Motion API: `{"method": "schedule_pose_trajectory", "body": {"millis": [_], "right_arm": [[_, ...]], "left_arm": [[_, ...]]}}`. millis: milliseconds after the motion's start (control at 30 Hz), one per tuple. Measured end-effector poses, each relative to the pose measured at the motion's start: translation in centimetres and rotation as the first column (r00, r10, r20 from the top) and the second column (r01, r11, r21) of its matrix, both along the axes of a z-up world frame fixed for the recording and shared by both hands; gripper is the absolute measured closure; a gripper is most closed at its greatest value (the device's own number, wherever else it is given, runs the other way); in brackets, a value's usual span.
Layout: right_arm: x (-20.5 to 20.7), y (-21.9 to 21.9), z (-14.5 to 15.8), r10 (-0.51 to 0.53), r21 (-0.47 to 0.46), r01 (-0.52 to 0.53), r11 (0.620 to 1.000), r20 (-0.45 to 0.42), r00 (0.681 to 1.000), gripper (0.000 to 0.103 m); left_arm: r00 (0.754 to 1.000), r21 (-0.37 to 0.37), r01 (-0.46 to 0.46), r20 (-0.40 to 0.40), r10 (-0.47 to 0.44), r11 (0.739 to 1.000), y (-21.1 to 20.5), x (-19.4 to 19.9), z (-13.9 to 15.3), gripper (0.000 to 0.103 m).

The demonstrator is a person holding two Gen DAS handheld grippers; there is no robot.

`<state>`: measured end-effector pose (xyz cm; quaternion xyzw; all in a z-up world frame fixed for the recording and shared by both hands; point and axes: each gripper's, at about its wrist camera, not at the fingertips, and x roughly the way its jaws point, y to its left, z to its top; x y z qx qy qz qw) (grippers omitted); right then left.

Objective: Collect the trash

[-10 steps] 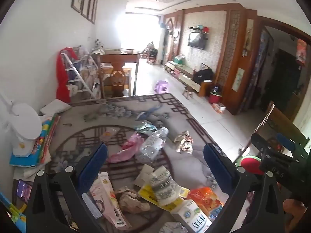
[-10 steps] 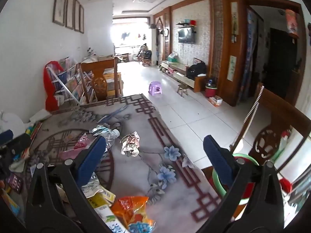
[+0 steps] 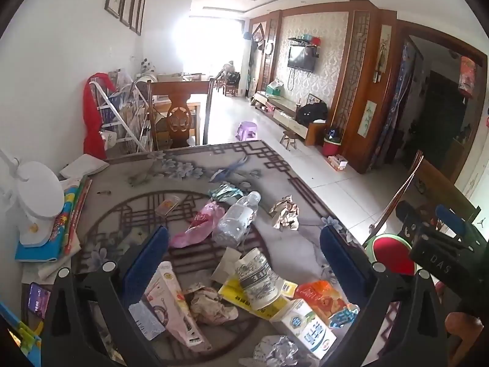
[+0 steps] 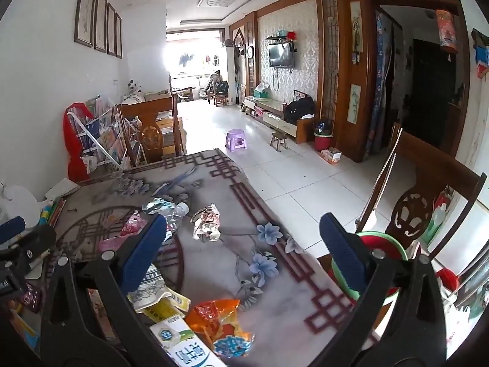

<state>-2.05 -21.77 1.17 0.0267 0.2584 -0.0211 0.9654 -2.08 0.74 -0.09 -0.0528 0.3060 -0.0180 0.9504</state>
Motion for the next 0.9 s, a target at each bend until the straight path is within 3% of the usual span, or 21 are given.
{"method": "schedule_pose_trajectory", "body": {"millis": [367,900], "right_arm": [[0.0,2.1,0.2,0.026,-0.017,-0.026,1.0,-0.015,1.0,0.004],[-0.6,1.9,0.1,-0.003,-0.022,0.002,1.0,-0.015,1.0,0.004]], "left_arm": [[0.999,0.001,-0.038,-0.005,0.038,0.999,1.8,-1.2,-0.2,0.008],[1.0,-0.012,-0.018,0.002,0.018,1.0,1.7,-1.8,0.0,0.008]]}}
